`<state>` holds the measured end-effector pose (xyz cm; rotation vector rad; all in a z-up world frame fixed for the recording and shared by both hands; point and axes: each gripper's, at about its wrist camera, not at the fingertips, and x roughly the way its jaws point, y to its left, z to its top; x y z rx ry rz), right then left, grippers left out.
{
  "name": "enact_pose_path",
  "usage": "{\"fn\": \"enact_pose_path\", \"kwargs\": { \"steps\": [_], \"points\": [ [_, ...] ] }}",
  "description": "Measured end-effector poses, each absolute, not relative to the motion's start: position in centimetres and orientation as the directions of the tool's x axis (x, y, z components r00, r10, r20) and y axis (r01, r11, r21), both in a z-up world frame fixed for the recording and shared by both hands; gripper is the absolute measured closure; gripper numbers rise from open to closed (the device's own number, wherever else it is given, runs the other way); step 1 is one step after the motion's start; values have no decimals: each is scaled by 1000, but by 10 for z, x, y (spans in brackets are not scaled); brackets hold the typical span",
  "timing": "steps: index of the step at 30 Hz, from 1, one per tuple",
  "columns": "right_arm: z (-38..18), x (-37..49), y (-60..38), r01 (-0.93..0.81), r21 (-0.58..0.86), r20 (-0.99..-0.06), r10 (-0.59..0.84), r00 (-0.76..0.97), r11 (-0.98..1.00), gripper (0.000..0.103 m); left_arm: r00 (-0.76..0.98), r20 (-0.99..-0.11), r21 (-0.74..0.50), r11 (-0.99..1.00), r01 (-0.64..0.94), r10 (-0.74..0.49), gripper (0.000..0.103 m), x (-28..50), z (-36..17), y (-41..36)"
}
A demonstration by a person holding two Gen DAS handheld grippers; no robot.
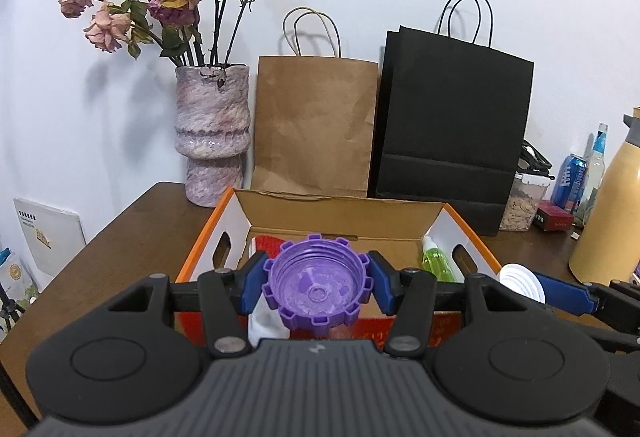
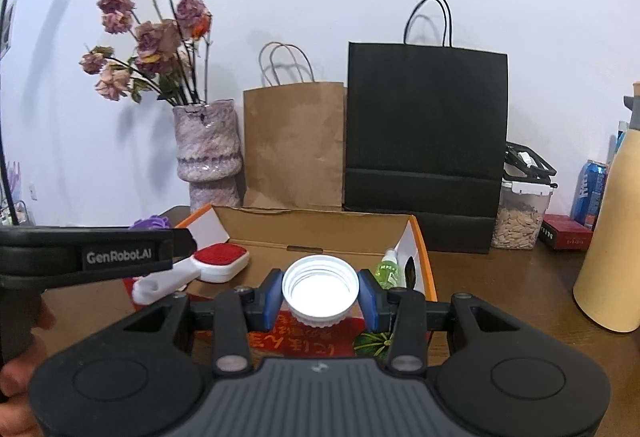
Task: Organize rigid objects
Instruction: 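Carry the white and purple caps toward the red box with both tools, then open both tools to drop the white and purple caps into the box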
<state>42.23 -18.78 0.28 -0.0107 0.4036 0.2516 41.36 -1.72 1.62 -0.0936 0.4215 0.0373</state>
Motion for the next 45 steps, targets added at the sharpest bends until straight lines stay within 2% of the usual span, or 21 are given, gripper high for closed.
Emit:
{"fn": "enact_pose_path", "kwargs": {
  "steps": [21, 38, 39, 40, 42, 43, 44, 45],
  "points": [
    [-9, 508, -191, -225, 45, -414, 223, 883, 973, 64, 902, -426, -51, 994, -100, 69, 48, 491, 9, -10],
    [-28, 550, -189, -230, 29, -474, 216, 854, 973, 64, 879, -464, 15, 993, -114, 108, 48, 529, -8, -6],
    [-29, 551, -190, -229, 32, -478, 216, 852, 973, 64, 877, -467, 19, 993, -113, 109, 47, 529, -8, -7],
    [-29, 552, -190, -227, 35, -483, 215, 849, 973, 64, 876, -469, 25, 993, -116, 114, 36, 529, -8, -8],
    [-30, 553, -191, -218, 35, -493, 207, 845, 975, 46, 879, -458, 33, 991, -133, 133, 14, 527, -8, -9],
    [-31, 554, -191, -210, 30, -498, 197, 844, 977, 16, 884, -446, 39, 990, -137, 140, 6, 526, -8, -9],
    [-32, 554, -192, -199, 22, -495, 184, 849, 980, 0, 887, -438, 43, 989, -141, 146, 1, 524, -7, -10],
    [-33, 553, -192, -187, 12, -482, 170, 860, 982, 0, 891, -429, 42, 989, -144, 148, 0, 523, -6, -10]
  ]
}}
